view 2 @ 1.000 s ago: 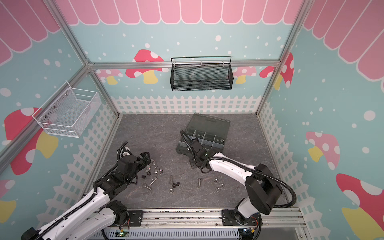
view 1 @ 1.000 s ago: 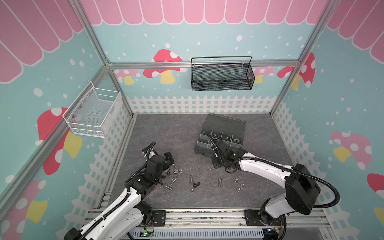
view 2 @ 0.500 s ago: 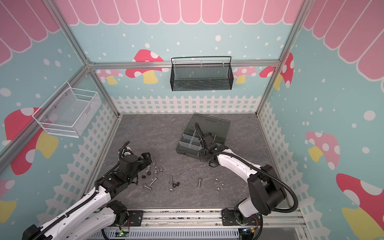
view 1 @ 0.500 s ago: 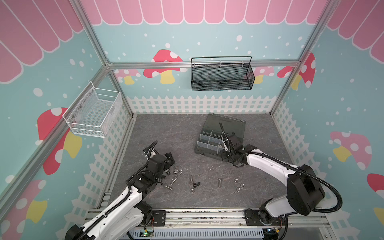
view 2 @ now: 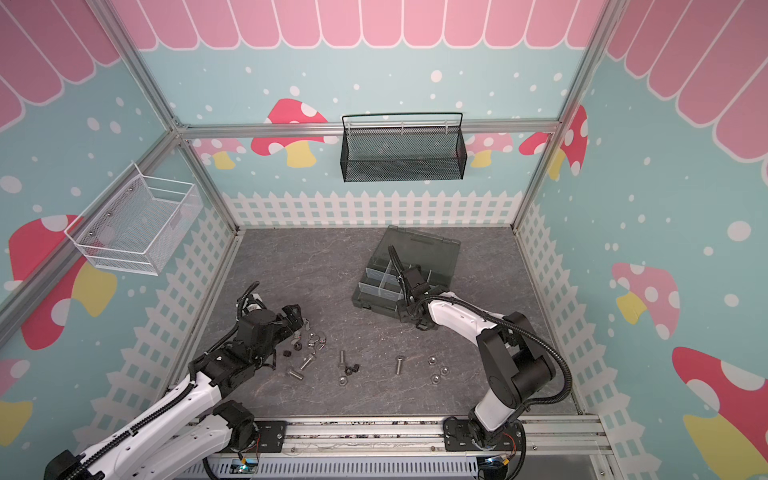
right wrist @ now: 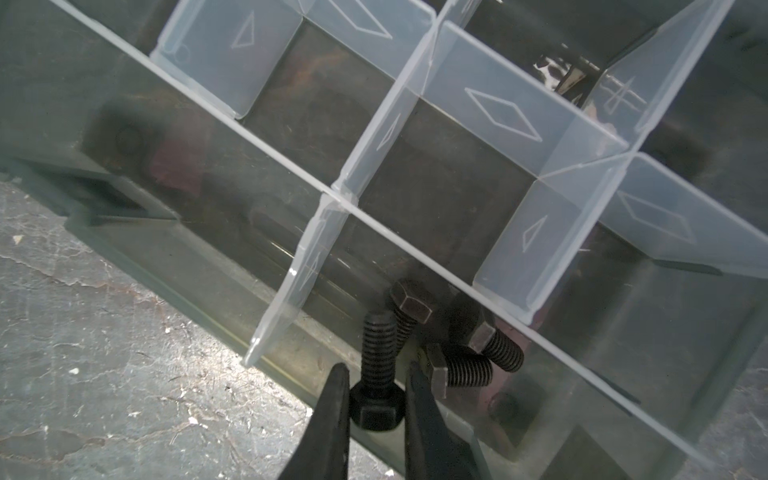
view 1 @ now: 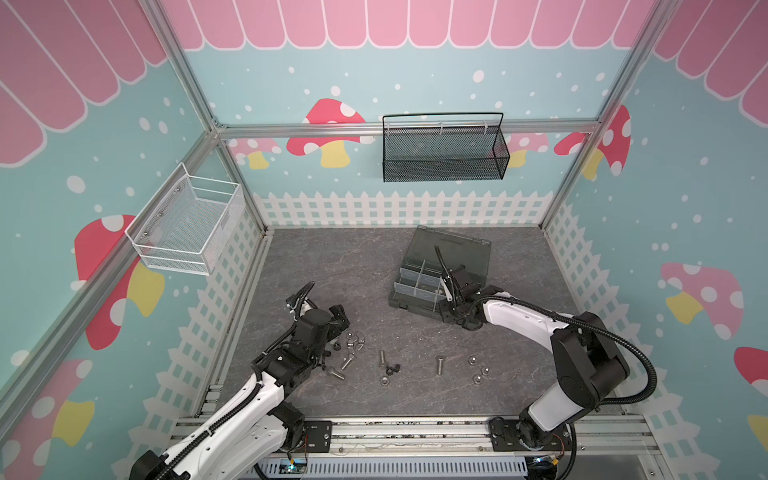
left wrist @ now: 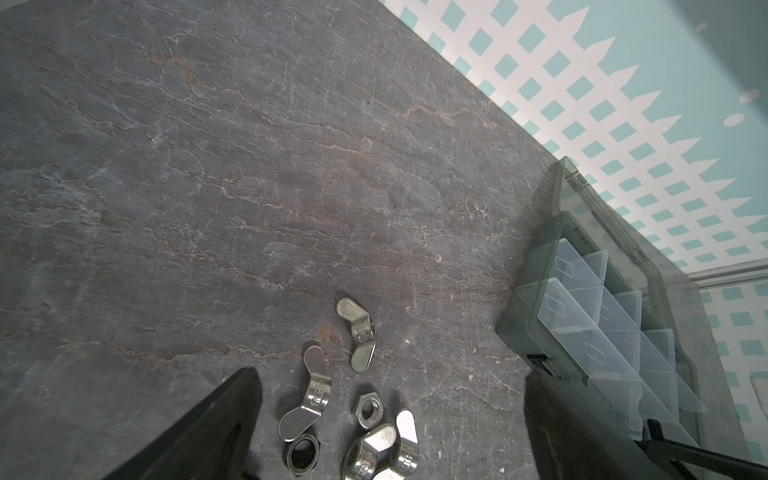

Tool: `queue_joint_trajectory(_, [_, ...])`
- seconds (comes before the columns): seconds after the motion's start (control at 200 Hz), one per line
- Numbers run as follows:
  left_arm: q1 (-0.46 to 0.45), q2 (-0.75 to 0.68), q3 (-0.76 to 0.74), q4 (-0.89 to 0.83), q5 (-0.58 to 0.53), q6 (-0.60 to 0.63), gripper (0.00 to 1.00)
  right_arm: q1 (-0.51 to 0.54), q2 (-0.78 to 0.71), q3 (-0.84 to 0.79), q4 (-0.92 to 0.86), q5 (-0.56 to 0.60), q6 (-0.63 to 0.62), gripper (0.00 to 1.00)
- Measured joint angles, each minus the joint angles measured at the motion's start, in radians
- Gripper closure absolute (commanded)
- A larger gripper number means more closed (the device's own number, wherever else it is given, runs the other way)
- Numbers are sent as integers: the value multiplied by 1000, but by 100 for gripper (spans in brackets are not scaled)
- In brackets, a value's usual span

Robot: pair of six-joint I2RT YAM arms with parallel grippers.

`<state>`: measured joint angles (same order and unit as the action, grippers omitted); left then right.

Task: Sort the screws and nuts into containers
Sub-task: 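Open the right gripper to release the bolt into the near compartment, then lower the left gripper onto a silver bolt while the right gripper hovers over the organizer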

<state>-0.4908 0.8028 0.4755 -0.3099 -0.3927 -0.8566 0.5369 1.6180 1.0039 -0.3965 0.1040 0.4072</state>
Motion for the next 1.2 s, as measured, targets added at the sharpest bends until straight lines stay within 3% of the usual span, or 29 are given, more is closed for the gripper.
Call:
queue_joint_trajectory(0.19, [6, -11, 0, 0, 0, 0, 1, 0, 3, 6, 2, 0, -10, 71])
queue_joint_trajectory(0.54, [11, -24, 0, -4, 0, 0, 1, 0, -3, 6, 2, -9, -14, 60])
queue_joint_trajectory(0.811, [24, -11, 40, -94, 26, 27, 1, 0, -111, -15, 2, -6, -27, 46])
queue_joint_trajectory(0.981, [25, 3, 64, -138, 106, 22, 1, 0, -184, -55, 7, 8, -29, 24])
queue_joint_trajectory(1.021, [25, 10, 64, -156, 126, 14, 1, 0, -198, -67, 10, 13, -19, 0])
queue_joint_trajectory(1.196, [5, 29, 64, -266, 181, -54, 0, 0, -252, -115, 20, 36, -15, 2])
